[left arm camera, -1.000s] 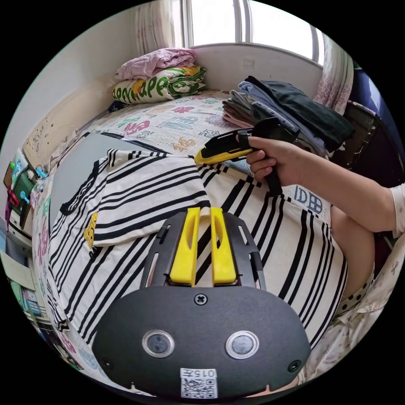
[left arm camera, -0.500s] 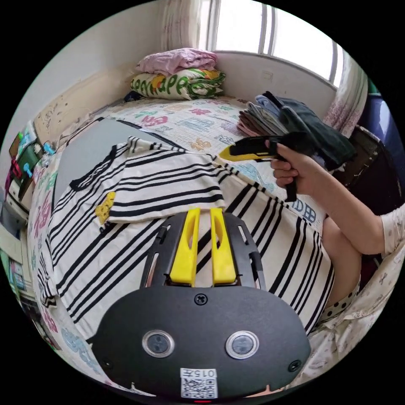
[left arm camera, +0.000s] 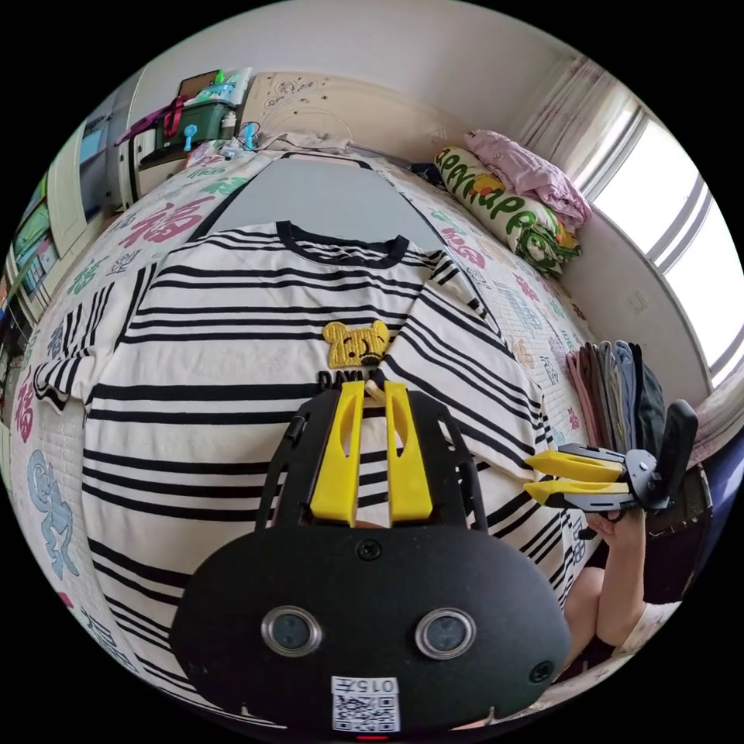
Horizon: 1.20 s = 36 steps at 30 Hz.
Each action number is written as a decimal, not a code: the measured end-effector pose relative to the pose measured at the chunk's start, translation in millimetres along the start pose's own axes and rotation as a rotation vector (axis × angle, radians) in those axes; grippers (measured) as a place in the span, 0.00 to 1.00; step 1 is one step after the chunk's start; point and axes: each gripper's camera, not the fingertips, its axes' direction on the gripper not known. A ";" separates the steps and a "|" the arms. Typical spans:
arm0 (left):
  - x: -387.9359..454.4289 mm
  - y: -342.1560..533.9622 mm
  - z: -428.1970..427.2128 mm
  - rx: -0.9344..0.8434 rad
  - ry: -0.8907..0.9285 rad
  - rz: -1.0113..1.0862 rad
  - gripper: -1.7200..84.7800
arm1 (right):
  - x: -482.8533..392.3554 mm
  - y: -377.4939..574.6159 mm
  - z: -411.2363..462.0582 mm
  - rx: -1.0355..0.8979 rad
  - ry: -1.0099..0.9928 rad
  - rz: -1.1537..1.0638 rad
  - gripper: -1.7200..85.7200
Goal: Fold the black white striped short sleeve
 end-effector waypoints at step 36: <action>56.2 17.2 104.1 -0.028 -0.092 0.117 0.02 | 84.5 96.2 38.9 0.278 -0.048 0.308 0.11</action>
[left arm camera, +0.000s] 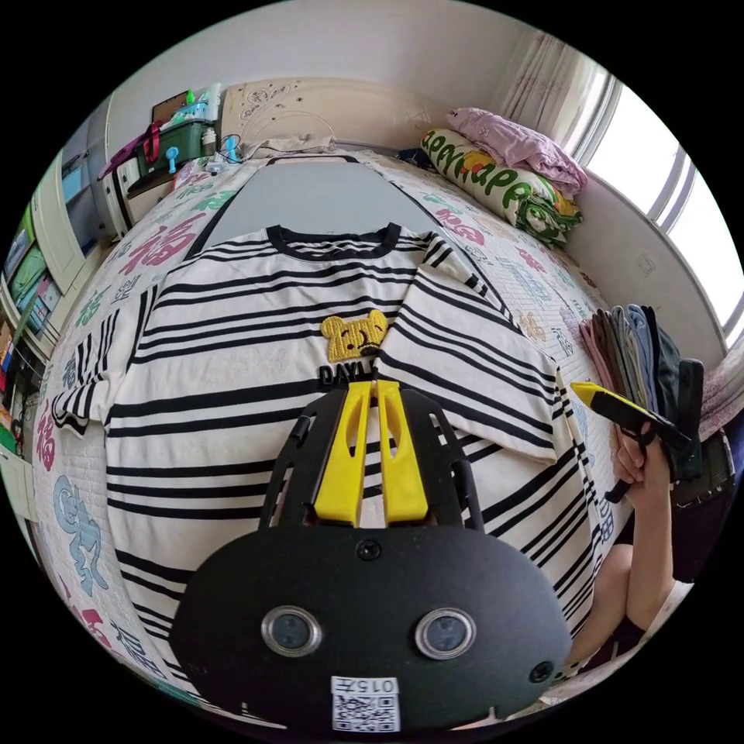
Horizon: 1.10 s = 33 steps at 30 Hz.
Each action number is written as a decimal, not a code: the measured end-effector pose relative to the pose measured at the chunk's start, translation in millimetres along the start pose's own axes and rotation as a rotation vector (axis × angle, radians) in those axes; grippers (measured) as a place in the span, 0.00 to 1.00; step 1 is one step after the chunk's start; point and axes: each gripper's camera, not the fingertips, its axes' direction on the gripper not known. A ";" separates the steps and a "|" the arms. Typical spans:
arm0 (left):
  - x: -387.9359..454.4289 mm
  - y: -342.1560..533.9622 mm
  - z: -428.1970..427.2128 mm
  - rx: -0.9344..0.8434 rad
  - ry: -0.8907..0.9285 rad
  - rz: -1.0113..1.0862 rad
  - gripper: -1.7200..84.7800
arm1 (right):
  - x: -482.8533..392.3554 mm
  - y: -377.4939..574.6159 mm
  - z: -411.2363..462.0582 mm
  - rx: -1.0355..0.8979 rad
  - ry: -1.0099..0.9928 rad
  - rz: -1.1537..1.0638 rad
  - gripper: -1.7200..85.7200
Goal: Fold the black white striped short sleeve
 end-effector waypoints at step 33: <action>25.7 117.1 184.1 0.007 -0.072 0.034 0.02 | -42.8 88.7 8.6 -0.192 0.102 -0.479 0.01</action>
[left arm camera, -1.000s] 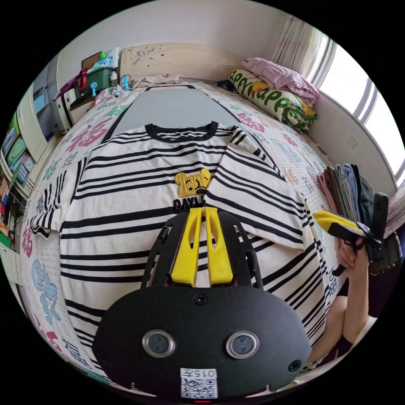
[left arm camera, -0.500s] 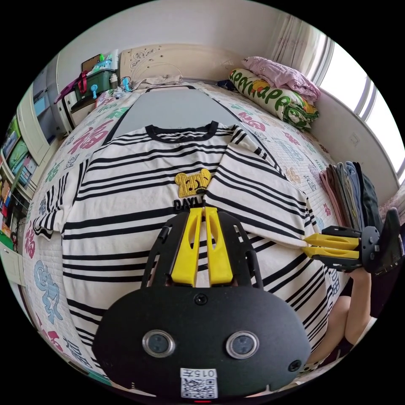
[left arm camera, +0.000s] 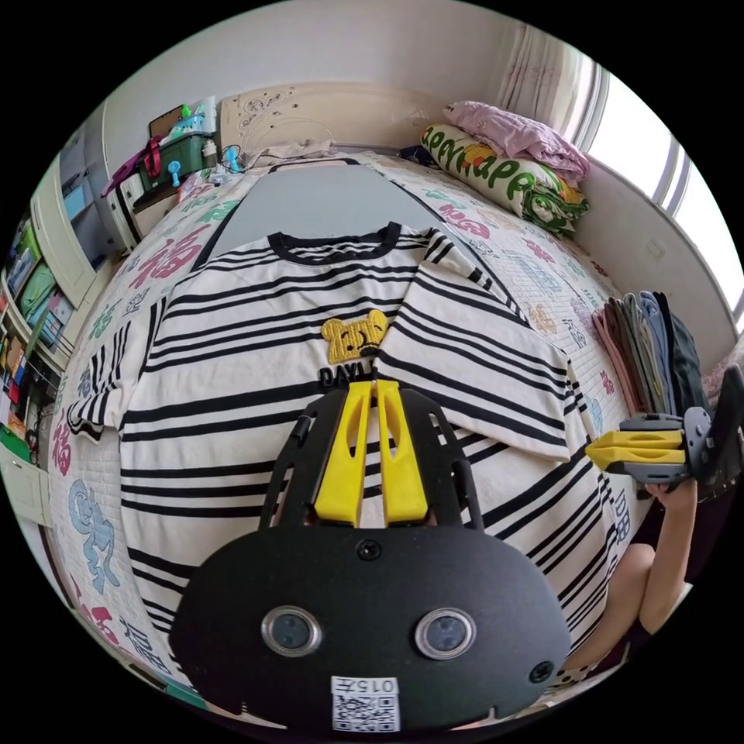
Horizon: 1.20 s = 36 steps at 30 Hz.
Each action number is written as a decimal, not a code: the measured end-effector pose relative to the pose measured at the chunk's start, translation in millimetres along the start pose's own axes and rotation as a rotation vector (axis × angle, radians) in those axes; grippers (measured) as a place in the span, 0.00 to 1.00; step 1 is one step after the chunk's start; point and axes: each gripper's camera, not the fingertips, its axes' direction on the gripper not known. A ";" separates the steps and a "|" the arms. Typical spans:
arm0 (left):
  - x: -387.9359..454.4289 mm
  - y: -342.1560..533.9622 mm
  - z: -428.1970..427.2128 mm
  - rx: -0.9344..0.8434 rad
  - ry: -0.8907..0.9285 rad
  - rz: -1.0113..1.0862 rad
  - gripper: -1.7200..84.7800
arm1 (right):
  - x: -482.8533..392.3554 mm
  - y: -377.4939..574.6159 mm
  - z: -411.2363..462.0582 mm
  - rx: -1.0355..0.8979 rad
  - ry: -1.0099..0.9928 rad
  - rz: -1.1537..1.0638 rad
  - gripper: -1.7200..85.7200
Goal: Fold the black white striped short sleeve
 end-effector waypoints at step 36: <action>-400.5 381.4 166.6 0.575 0.777 -1.192 0.16 | 70.4 -3.8 91.1 0.025 0.014 0.313 0.01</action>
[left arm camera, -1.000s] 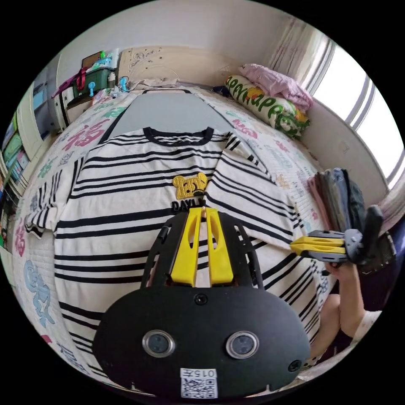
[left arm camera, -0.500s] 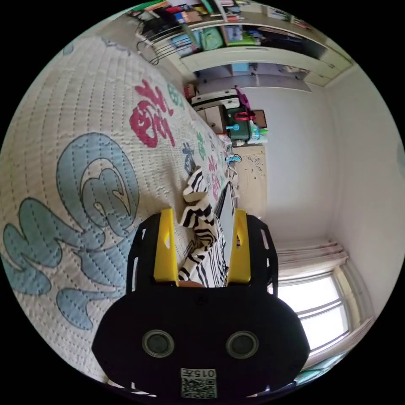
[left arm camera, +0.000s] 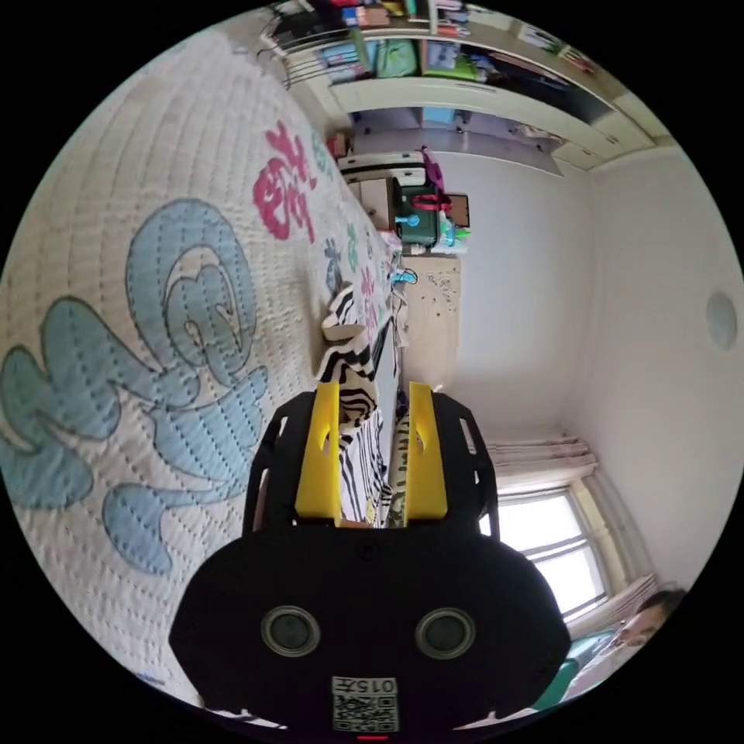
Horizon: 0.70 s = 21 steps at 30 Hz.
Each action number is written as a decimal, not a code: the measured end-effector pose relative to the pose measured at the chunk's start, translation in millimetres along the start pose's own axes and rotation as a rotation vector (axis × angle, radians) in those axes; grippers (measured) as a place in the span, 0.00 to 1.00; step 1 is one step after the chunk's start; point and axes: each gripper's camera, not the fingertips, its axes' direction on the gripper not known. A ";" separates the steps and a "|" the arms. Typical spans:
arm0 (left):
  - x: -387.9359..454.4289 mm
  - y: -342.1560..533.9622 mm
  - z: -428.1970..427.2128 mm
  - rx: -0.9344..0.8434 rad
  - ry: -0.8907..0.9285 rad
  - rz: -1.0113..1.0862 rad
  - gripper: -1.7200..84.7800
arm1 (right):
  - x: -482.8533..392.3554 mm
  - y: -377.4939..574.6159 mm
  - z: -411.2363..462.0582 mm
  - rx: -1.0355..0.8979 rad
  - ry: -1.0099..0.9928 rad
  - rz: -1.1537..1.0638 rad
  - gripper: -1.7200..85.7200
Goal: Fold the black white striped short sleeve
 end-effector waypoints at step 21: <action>274.5 99.5 277.9 -1.026 -0.174 1.787 0.03 | -38.9 -67.7 66.8 -0.053 0.302 -0.012 0.07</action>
